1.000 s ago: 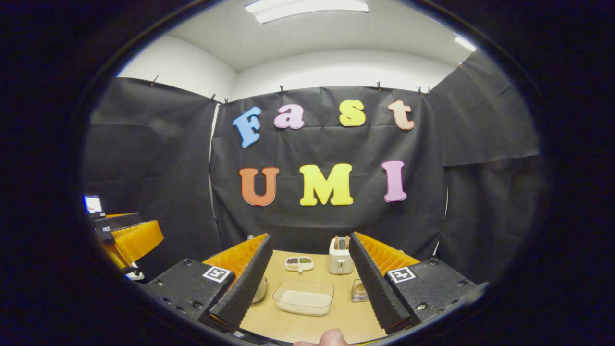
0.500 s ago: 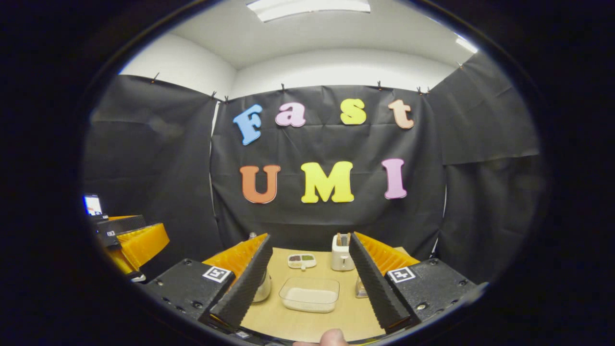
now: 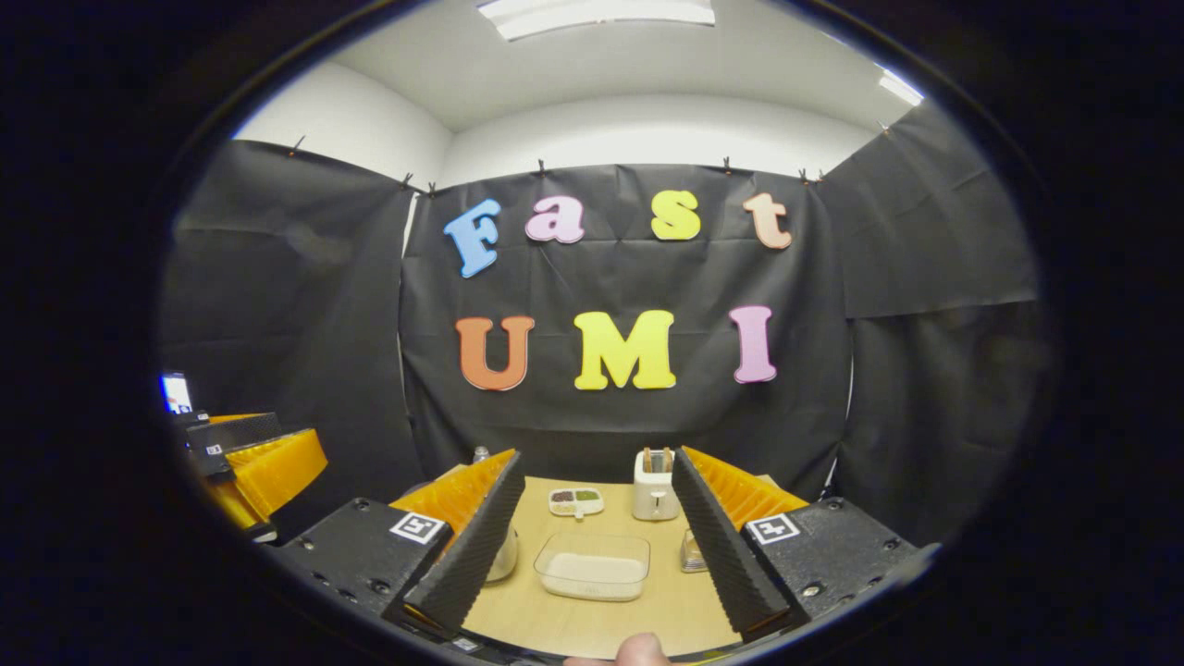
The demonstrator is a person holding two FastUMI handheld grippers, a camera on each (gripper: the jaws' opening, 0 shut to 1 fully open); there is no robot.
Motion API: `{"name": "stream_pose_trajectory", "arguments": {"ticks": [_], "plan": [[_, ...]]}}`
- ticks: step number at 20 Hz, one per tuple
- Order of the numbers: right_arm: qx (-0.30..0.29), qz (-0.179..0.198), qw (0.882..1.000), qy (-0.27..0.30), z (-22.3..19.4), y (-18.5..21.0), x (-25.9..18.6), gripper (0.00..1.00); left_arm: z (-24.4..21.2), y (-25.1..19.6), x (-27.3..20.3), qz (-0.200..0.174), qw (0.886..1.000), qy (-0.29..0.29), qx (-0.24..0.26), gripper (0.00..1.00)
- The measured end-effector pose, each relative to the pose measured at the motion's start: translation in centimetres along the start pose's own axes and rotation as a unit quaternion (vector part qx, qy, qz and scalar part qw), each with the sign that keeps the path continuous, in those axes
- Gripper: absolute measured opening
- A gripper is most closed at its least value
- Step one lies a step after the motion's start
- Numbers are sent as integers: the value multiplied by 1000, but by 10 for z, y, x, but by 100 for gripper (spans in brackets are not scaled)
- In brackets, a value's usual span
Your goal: Close the left gripper, press the button to open the rice cooker; take a wooden spoon from the chopstick holder with the right hand, scoop a spoonful of rice and pour it into the rice cooker, then put the wooden spoon back into the chopstick holder.
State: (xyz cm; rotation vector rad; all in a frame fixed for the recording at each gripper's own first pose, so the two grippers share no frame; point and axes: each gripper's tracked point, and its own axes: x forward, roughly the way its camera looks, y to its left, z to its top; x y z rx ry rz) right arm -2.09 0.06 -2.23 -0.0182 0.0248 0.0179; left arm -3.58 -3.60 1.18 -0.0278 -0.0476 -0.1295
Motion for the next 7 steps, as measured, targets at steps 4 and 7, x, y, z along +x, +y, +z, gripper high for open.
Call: {"name": "stream_pose_trajectory", "arguments": {"ticks": [4,7], "plan": [[3,2,1000,-2,1,3,0,100,0,2,1,2,1000,0,0,94],[4,4,1000,1,0,3,2,100,-1,2,-2,4,1000,1,0,94]]}}
